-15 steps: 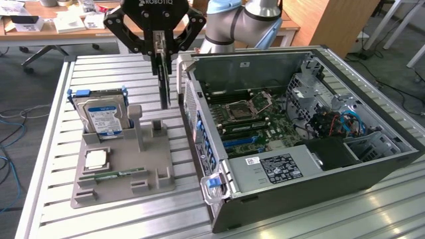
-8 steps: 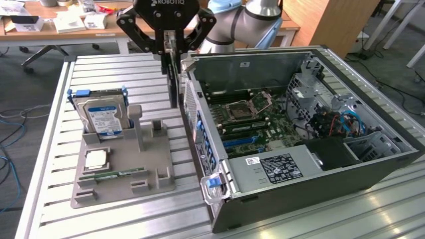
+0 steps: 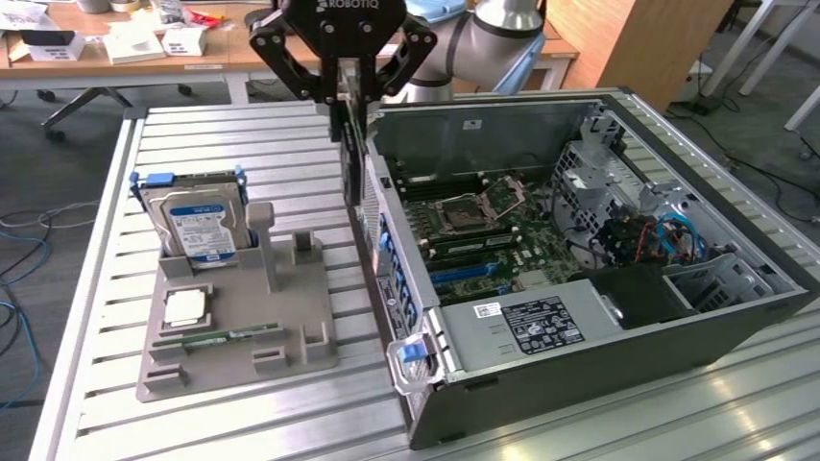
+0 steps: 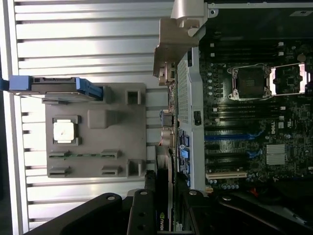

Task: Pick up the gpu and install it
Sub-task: 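Pick up the gpu and move the gpu toward the slot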

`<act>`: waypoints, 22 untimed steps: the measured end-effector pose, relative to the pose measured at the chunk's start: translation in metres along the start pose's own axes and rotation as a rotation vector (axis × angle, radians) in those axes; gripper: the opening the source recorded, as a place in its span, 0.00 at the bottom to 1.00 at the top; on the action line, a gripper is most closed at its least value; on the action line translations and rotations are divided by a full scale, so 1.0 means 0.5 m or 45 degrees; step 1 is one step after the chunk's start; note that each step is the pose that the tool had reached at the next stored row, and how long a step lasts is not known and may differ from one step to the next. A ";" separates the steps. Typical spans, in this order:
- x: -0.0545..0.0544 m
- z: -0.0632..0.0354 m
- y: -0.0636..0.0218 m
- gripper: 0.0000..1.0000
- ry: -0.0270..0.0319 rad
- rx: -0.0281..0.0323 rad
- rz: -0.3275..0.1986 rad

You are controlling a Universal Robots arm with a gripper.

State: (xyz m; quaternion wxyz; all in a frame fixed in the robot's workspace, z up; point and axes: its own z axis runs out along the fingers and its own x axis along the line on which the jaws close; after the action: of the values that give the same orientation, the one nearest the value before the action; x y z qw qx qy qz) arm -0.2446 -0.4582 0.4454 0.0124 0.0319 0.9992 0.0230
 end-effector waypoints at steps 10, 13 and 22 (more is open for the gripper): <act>-0.064 0.002 0.004 0.27 0.0000 -0.0001 0.000; -0.086 0.002 0.006 0.27 0.0001 0.0000 0.000; -0.159 0.004 0.011 0.27 0.0001 -0.0010 0.000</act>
State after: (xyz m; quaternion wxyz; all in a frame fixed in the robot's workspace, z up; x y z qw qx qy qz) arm -0.1648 -0.4578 0.4454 0.0124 0.0318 0.9991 0.0234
